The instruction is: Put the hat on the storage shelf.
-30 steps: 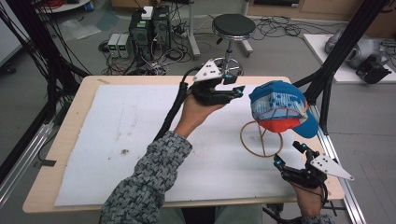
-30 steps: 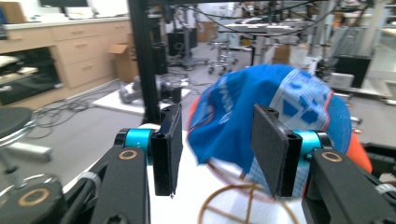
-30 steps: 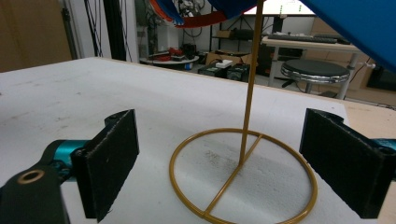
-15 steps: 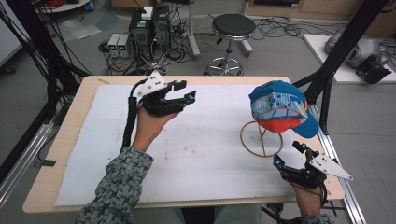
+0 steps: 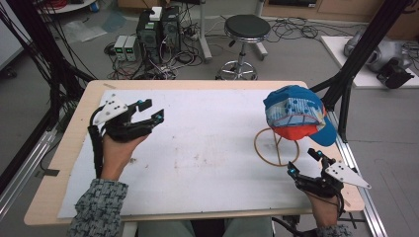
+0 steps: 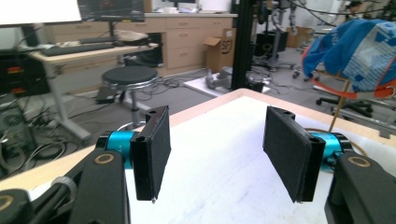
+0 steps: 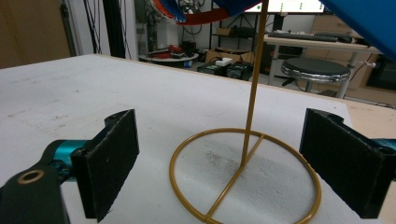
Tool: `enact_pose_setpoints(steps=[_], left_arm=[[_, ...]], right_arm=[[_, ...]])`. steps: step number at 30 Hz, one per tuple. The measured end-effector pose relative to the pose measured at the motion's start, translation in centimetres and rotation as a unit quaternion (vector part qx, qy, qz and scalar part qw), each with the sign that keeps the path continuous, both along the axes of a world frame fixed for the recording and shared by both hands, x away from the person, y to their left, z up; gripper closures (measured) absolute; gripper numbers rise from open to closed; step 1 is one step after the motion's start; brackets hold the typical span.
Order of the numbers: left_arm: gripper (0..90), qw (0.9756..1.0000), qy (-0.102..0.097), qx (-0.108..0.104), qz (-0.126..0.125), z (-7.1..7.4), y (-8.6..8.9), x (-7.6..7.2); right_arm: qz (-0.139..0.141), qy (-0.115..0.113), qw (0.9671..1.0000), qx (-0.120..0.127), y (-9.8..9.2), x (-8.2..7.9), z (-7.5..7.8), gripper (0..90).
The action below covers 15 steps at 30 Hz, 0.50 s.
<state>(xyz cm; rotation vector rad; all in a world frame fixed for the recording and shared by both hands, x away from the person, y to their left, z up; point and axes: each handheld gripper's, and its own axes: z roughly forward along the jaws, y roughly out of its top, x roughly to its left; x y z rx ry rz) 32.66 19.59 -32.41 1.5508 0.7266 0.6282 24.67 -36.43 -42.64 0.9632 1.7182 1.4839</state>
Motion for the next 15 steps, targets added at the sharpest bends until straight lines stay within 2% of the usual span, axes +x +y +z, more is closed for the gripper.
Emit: enact_pose_setpoints(steps=[6,7,8,10,15], left_arm=[[39.9,0.9995,0.012,-0.004,0.030,-1.9,3.2,-1.7],[39.8,0.9995,0.012,-0.004,0.030,-1.9,3.2,-1.7],[39.4,0.9989,0.017,-0.010,0.042,-2.6,4.2,-2.2],[39.1,0.9983,0.021,-0.014,0.053,-3.3,5.1,-2.7],[37.8,0.9971,0.027,-0.010,0.070,-4.6,6.3,-3.6]], right_arm=[[-0.002,0.002,1.0000,0.002,0.0,0.0,0.0,11.1],[-0.002,0.002,1.0000,0.002,0.0,0.0,0.0,11.1],[-0.001,0.000,1.0000,-0.001,0.0,0.0,0.0,11.1],[-0.001,0.003,1.0000,0.000,0.1,0.0,0.0,11.1],[-0.004,0.001,1.0000,0.000,0.1,0.0,0.0,11.1]])
